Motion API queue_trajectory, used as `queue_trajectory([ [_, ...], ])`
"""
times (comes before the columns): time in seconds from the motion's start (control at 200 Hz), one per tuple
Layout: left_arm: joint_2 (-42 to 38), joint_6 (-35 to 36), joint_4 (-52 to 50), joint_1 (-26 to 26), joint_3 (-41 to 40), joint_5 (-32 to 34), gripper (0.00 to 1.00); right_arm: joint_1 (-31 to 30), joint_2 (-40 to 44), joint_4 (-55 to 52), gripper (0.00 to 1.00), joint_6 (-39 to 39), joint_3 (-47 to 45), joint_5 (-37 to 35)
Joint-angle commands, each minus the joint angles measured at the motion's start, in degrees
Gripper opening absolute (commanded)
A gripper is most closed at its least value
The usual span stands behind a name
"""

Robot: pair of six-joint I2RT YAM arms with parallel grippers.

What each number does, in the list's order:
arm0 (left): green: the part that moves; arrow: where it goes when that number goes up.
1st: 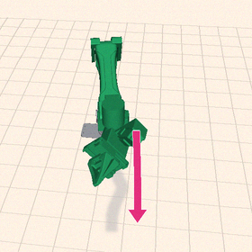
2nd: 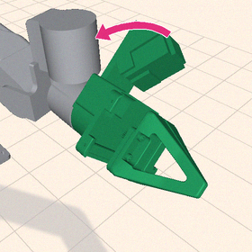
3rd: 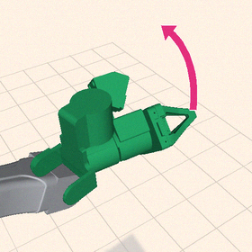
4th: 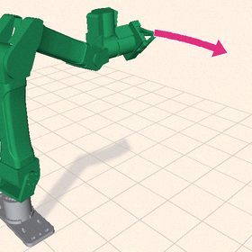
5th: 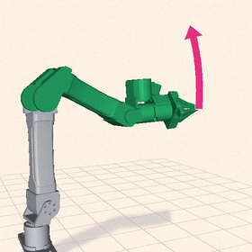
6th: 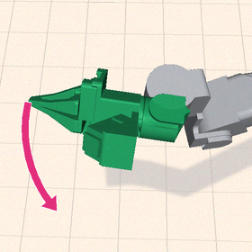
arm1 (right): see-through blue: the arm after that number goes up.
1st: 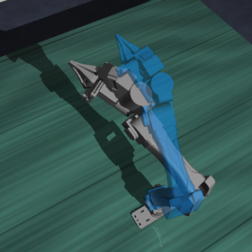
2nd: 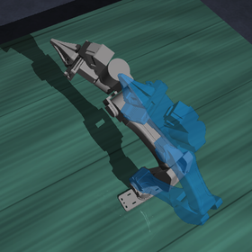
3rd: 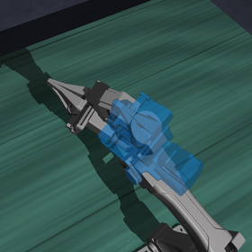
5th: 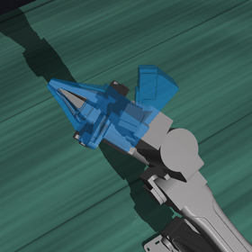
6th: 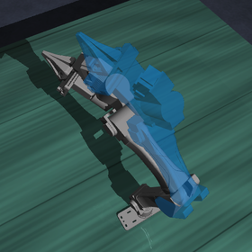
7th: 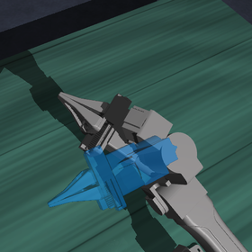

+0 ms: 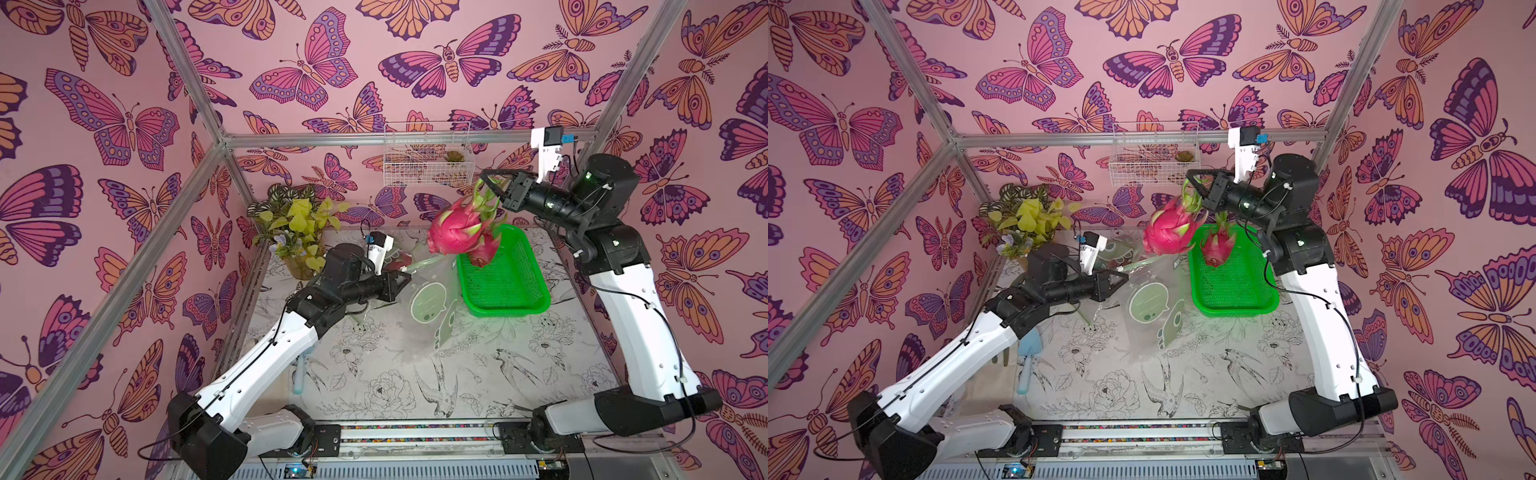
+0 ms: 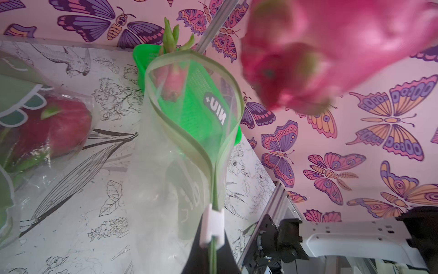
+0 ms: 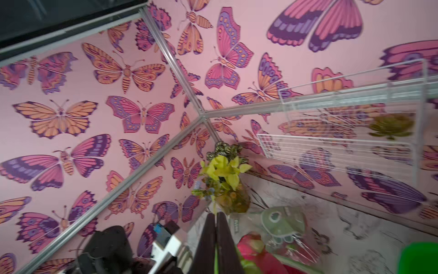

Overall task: Open the zip-top bag and take out the dragon fruit
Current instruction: Pick up the dragon fruit from the zipper food storage bag, then place the dragon fruit in the basket.

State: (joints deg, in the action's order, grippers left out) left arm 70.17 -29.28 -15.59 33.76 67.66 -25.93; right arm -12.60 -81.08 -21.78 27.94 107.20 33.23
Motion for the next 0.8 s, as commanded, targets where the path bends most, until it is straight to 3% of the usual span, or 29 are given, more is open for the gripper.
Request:
queue_trajectory([
  [0.0,-1.2,-0.1,-3.9,-0.4,0.3,-3.4,0.0,2.3,2.0,-7.0,0.0,-7.5,-3.7,-6.3],
  [0.341,-2.2,2.4,-6.8,-0.7,-0.1,-2.6,0.0,10.3,3.4,-9.9,0.0,-16.3,-16.8,-19.3],
  [0.791,-3.1,3.0,-6.7,-1.1,-1.5,-2.4,0.0,15.6,-6.2,-8.3,0.0,-25.0,-19.8,-23.8],
])
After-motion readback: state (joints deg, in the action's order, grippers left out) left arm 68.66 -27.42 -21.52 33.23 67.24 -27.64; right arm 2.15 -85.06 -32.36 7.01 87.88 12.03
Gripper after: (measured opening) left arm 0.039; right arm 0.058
